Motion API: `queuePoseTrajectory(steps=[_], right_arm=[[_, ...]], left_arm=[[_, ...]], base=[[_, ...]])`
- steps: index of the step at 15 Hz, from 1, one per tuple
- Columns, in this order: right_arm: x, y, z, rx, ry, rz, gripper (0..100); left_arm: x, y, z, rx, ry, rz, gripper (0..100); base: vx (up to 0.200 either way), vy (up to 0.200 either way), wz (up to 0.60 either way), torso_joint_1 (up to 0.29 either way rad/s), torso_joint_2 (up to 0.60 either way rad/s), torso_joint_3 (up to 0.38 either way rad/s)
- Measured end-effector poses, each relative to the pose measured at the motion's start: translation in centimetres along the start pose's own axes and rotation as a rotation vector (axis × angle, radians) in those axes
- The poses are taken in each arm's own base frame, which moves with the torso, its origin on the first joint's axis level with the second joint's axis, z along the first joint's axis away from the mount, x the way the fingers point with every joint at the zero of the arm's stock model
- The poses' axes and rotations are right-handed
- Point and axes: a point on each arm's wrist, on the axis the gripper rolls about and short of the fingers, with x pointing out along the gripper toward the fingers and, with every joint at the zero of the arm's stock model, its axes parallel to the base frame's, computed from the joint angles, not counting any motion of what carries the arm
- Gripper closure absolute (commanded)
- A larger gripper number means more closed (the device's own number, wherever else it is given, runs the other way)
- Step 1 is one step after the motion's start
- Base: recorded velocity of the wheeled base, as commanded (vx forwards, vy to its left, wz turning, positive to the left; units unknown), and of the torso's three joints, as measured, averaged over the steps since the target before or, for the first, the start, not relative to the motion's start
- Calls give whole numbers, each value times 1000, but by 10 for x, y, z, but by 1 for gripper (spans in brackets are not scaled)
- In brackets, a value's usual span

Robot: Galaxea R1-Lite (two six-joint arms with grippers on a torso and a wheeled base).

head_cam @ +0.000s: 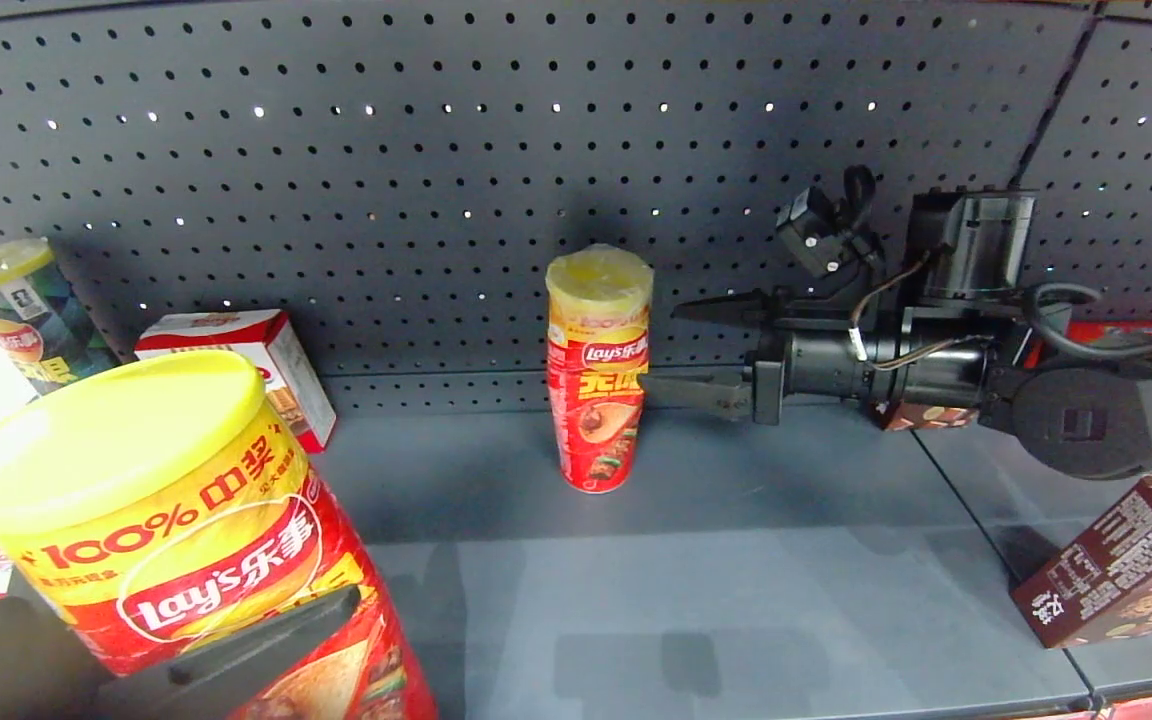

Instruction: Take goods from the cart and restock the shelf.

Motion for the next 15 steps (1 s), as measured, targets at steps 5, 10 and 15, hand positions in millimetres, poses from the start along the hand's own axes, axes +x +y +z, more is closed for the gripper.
queuePoseTrajectory(steps=[5,10,15], right_arm=[[13,-4,-9,6,-5,54,0],[26,-9,-22,10,-6,76,0],[45,-4,-37,23,7,112,0]], left_arm=[[0,0,0,-1,0,1,100],[-1,2,0,-2,0,19,100],[-1,4,0,-2,0,31,100]], base=[[0,0,0,0,0,0],[0,0,0,0,0,0],[0,0,0,0,0,0]])
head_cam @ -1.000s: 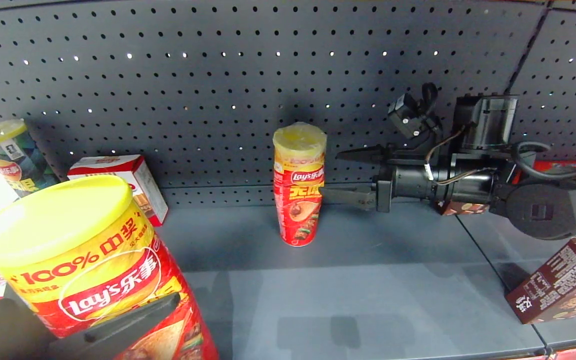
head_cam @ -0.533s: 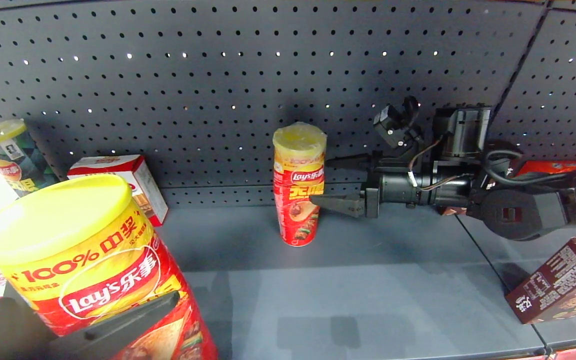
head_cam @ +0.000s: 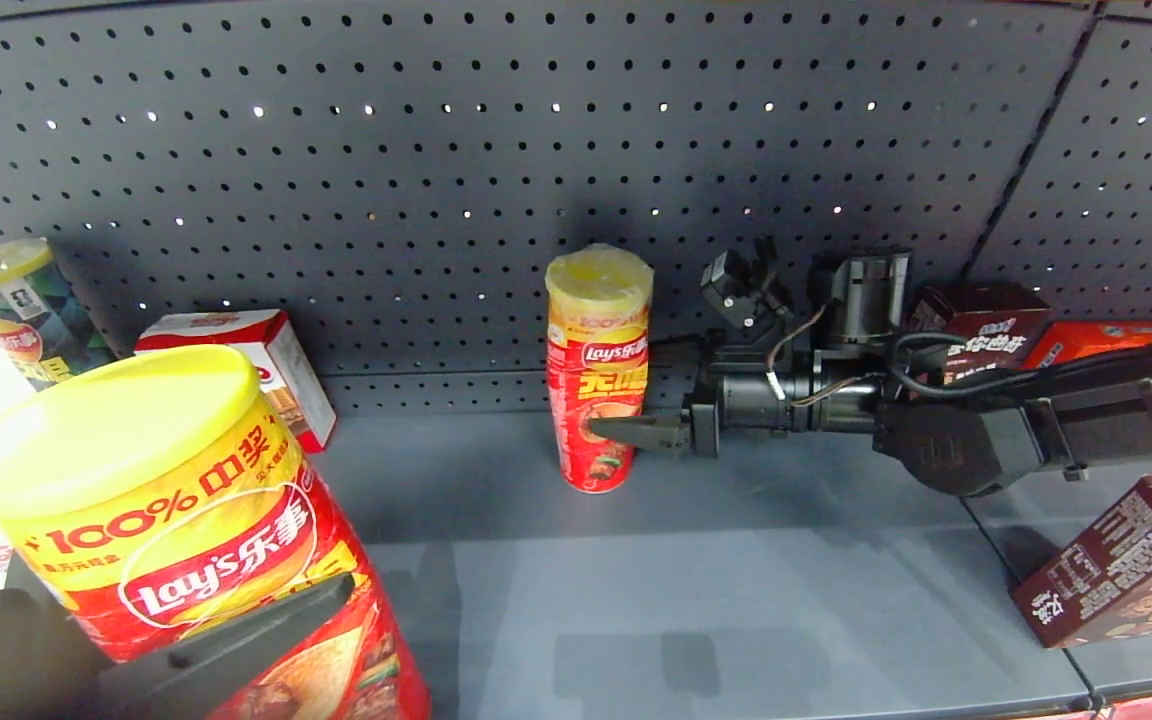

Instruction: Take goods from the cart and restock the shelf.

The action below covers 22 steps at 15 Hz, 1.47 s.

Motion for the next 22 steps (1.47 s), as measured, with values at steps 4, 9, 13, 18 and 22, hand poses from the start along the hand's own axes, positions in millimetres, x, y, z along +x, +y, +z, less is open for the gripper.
queuePoseTrajectory(steps=[4,9,13,18,22], right_arm=[[10,-2,-9,11,11,13,0],[23,-2,-14,14,15,25,0],[34,-2,-21,16,20,30,0],[48,0,-25,5,6,29,100],[48,3,-25,5,11,14,100]], left_arm=[[0,1,0,0,1,6,100],[0,1,0,-7,1,10,100],[0,2,0,-6,-1,19,100],[0,2,1,-6,-3,21,100],[-1,2,0,-7,0,21,100]], base=[[0,0,0,0,0,0],[0,0,0,0,0,0],[0,0,0,0,0,0],[0,0,0,0,0,0],[0,0,0,0,0,0]])
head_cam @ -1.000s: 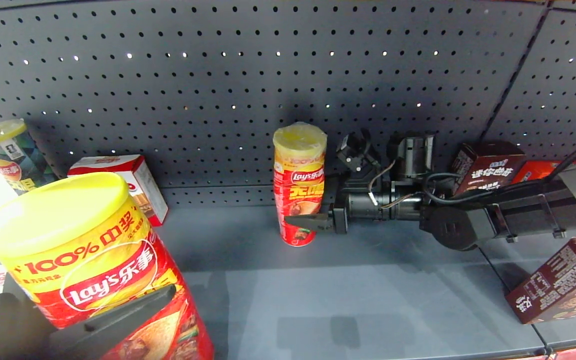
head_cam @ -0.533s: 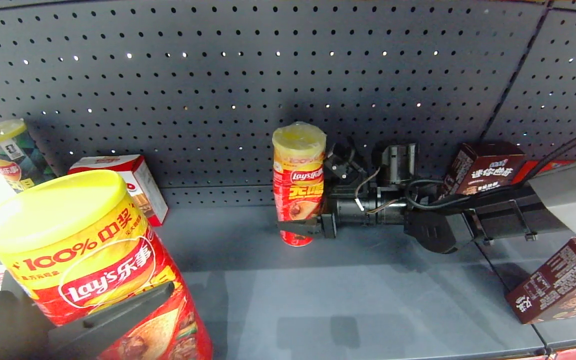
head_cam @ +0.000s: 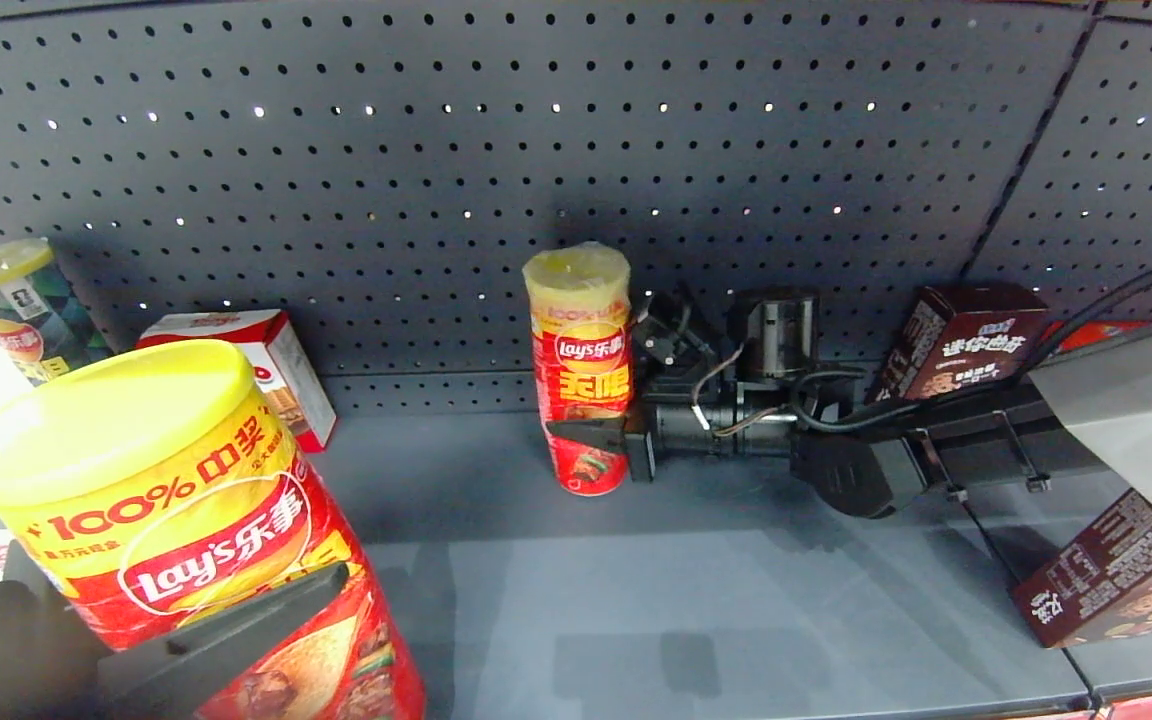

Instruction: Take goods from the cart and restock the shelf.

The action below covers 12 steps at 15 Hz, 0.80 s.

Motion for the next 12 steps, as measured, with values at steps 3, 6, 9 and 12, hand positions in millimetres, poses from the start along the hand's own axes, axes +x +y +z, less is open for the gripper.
queuePoseTrajectory(steps=[3,6,9,12], right_arm=[[-8,9,7,5,3,4,100],[-19,22,25,-2,-21,11,100],[-34,44,43,1,-37,-2,100],[-47,68,51,2,-62,-27,100]], left_arm=[[0,0,-1,-1,2,0,100],[0,0,0,0,2,-1,100],[0,0,1,2,-2,-2,100],[0,0,1,3,-4,-1,100]], base=[[0,0,0,0,0,0],[0,0,0,0,0,0],[0,0,0,0,0,0],[0,0,0,0,0,0]])
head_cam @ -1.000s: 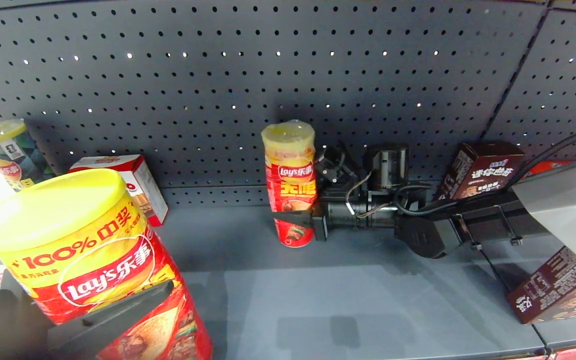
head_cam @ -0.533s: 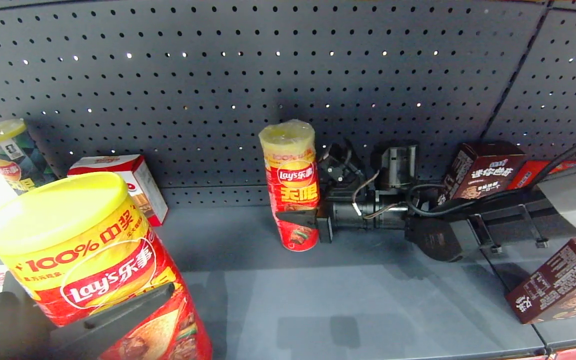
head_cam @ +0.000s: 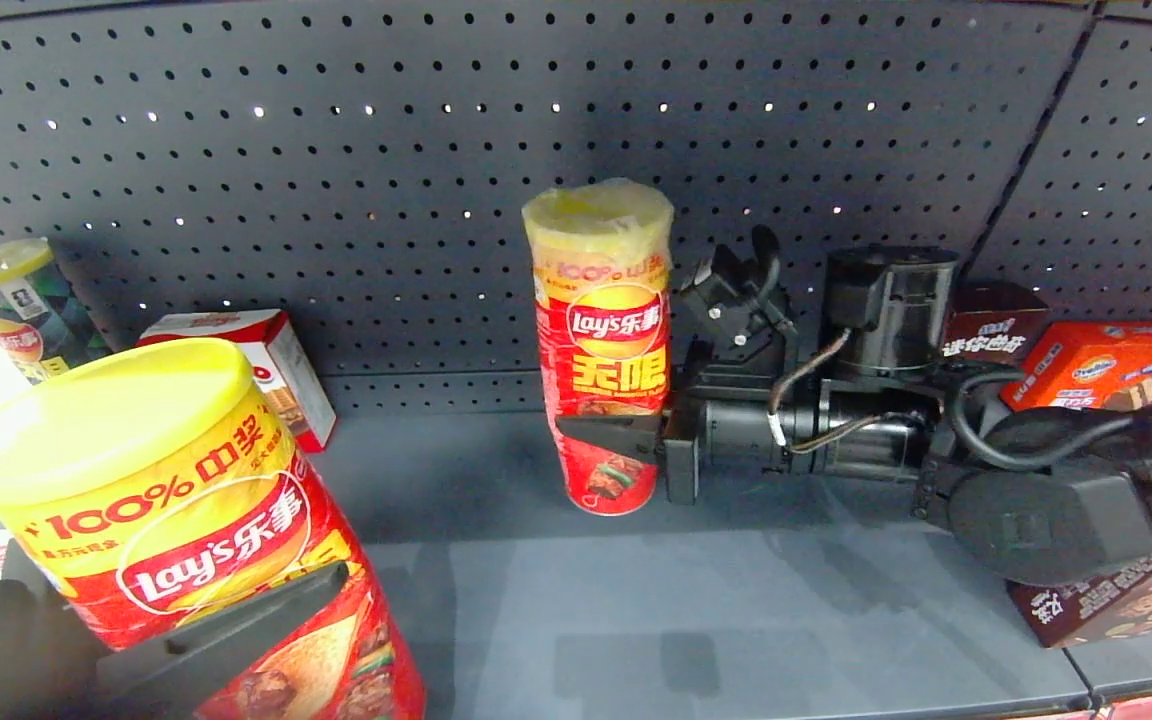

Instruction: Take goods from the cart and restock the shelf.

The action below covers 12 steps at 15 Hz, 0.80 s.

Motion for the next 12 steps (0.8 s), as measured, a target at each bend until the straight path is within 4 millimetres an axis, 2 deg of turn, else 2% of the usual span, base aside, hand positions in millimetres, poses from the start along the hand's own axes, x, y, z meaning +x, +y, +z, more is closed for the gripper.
queuePoseTrajectory(steps=[3,8,12], right_arm=[[-14,21,-4,-9,-46,-14,100],[-31,52,-34,-11,-62,-24,100],[-35,69,-51,-3,-46,3,100]], left_arm=[[0,0,1,0,-3,1,100],[0,0,1,-2,-4,3,100],[0,0,1,-2,-3,4,100]], base=[[0,0,0,0,0,0],[0,0,0,0,0,0],[0,0,0,0,0,0]])
